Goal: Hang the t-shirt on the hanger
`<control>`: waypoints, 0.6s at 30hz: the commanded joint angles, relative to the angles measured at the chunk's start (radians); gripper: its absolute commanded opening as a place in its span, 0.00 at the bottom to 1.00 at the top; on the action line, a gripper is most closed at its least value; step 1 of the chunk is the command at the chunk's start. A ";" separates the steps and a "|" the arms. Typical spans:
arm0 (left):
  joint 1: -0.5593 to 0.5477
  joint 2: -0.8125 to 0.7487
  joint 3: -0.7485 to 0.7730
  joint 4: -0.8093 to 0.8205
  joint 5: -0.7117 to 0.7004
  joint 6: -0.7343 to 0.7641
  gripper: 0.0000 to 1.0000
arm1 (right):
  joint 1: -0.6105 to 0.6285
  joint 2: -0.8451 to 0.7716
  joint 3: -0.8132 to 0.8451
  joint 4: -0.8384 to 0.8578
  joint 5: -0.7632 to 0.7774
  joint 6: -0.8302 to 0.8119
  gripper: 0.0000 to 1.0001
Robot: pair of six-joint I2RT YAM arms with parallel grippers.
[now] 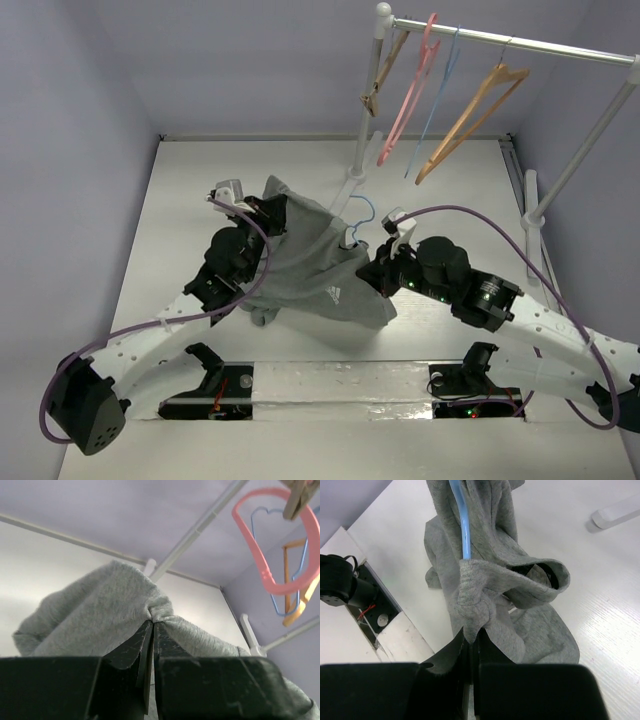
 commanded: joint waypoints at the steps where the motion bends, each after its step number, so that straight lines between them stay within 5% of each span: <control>1: 0.021 -0.054 0.072 0.016 -0.089 0.026 0.00 | -0.004 -0.039 0.009 0.047 -0.059 0.005 0.00; 18: 0.155 -0.025 0.236 -0.120 -0.103 0.064 0.00 | -0.004 -0.171 0.120 -0.157 -0.124 -0.041 0.00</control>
